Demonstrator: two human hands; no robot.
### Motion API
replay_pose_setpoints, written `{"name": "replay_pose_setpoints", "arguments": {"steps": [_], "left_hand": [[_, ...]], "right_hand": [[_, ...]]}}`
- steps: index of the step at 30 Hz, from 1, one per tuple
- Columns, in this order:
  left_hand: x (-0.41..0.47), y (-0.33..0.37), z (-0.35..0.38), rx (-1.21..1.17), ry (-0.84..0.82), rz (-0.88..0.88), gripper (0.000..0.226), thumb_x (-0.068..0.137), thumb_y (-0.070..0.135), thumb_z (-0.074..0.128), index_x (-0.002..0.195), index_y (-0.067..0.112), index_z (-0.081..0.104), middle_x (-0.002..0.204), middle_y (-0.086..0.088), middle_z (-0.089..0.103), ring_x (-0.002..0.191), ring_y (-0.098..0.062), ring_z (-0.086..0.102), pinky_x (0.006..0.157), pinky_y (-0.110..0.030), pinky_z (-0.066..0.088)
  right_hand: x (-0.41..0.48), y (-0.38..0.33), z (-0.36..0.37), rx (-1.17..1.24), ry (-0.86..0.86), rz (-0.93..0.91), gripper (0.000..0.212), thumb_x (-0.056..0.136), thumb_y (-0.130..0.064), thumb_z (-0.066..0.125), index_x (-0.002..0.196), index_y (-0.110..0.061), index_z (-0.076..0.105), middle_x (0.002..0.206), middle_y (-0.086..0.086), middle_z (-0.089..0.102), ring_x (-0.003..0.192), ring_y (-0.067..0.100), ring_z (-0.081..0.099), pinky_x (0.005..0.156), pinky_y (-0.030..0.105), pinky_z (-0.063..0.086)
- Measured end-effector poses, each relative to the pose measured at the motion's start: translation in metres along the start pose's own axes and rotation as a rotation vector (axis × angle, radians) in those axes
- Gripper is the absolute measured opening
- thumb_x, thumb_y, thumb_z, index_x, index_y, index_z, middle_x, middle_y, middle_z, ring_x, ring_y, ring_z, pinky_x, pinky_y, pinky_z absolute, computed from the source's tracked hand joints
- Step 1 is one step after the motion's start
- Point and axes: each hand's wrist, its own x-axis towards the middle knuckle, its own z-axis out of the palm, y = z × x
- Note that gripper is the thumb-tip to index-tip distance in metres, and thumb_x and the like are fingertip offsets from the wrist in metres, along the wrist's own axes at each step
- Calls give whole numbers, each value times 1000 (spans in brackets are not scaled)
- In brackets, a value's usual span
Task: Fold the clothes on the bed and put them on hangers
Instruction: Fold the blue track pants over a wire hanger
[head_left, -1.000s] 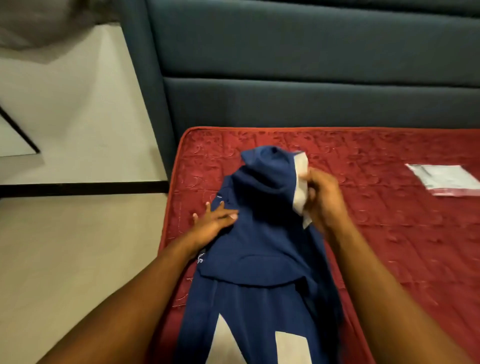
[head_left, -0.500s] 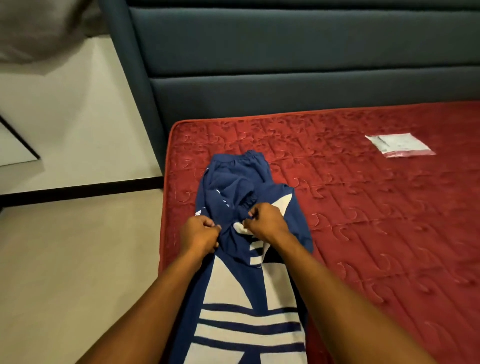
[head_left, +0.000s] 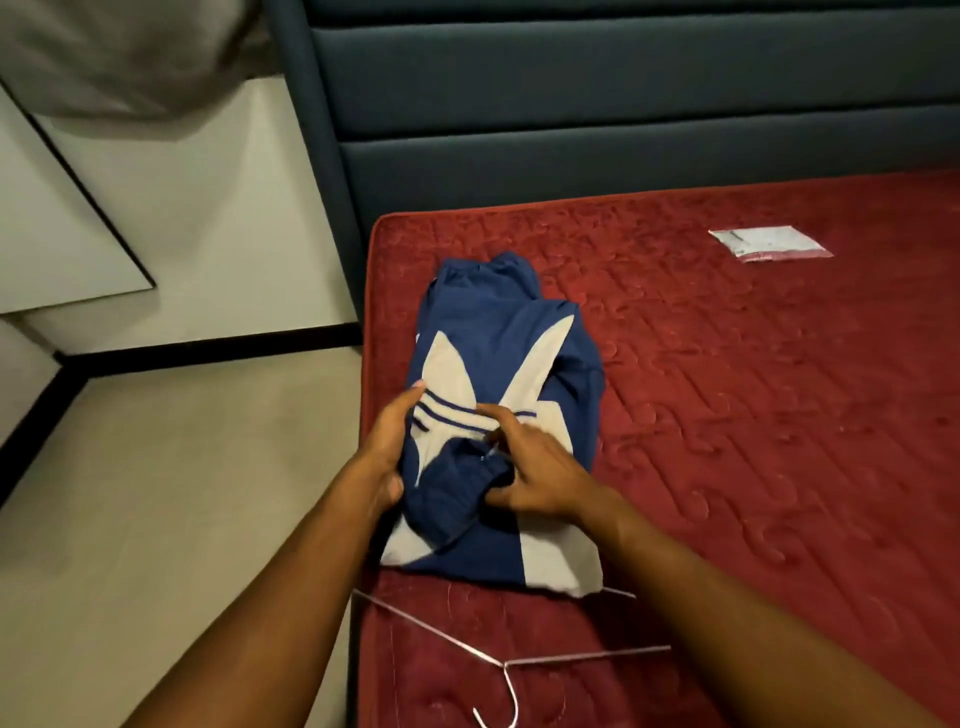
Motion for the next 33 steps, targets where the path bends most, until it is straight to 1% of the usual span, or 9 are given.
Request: {"name": "replay_pose_setpoints", "arguments": {"steps": [3, 5, 8, 13, 17, 22, 27, 30, 33], "left_hand": [[-41, -2, -2, 123, 14, 46, 50, 87, 39, 72, 125, 6, 69, 110, -16, 74, 94, -34, 72, 79, -44, 61], [-60, -10, -10, 210, 74, 70, 47, 84, 32, 78, 122, 5, 69, 105, -16, 72, 85, -32, 70, 61, -41, 60], [-90, -22, -14, 226, 17, 79, 24, 88, 9, 74, 110, 7, 66, 110, -20, 68, 77, -26, 71, 56, -36, 60], [-116, -67, -22, 495, 430, 264, 39, 80, 10, 79, 111, 21, 58, 103, -5, 71, 80, -26, 71, 75, -42, 62], [-145, -97, -30, 631, 624, 402, 12, 87, 13, 67, 99, 13, 65, 87, -5, 69, 89, -32, 67, 81, -32, 51], [-160, -112, -23, 730, 645, 297, 39, 85, 40, 76, 106, 9, 68, 100, -16, 73, 96, -39, 70, 83, -38, 53], [-158, -108, -16, 376, 572, 143, 10, 89, 13, 71, 96, 9, 66, 69, -15, 72, 45, -32, 69, 52, -45, 62], [-158, -108, -18, 670, 617, 282, 12, 93, 14, 57, 91, 9, 67, 70, -5, 64, 55, -29, 67, 61, -30, 53], [-165, -111, -21, 1002, 450, 350, 11, 85, 14, 63, 93, 9, 68, 80, -6, 64, 80, -31, 64, 64, -30, 42]], "right_hand": [[-7, -9, -3, -218, 243, -218, 37, 73, -26, 64, 108, -15, 72, 98, 5, 72, 91, 31, 66, 79, 39, 51], [-19, -20, -10, -232, 346, -196, 28, 75, -27, 62, 98, -15, 72, 90, 4, 71, 86, 31, 65, 77, 41, 51], [-51, -40, -16, -288, 429, -103, 26, 75, -32, 65, 97, -20, 64, 90, 0, 68, 86, 31, 64, 66, 40, 50], [-106, -56, 1, -551, -32, -161, 28, 80, -45, 62, 100, -25, 65, 96, -2, 70, 88, 27, 66, 58, 31, 34], [-125, -55, 18, -496, 38, -165, 39, 82, -61, 60, 102, -29, 68, 94, -4, 63, 90, 23, 63, 59, 30, 36], [-116, -69, 36, -407, -48, -82, 45, 88, -43, 71, 125, -23, 58, 109, 5, 60, 98, 29, 62, 76, 37, 48], [-103, -76, 43, -390, -69, -24, 32, 89, -27, 66, 120, -20, 68, 110, 10, 66, 99, 33, 64, 76, 35, 46], [-99, -74, 38, -391, -75, -19, 30, 87, -25, 64, 116, -20, 70, 109, 10, 69, 101, 32, 64, 78, 37, 50], [-97, -68, 34, -322, -37, 15, 31, 86, -31, 64, 115, -25, 74, 106, 8, 63, 100, 29, 61, 79, 35, 50]]}}
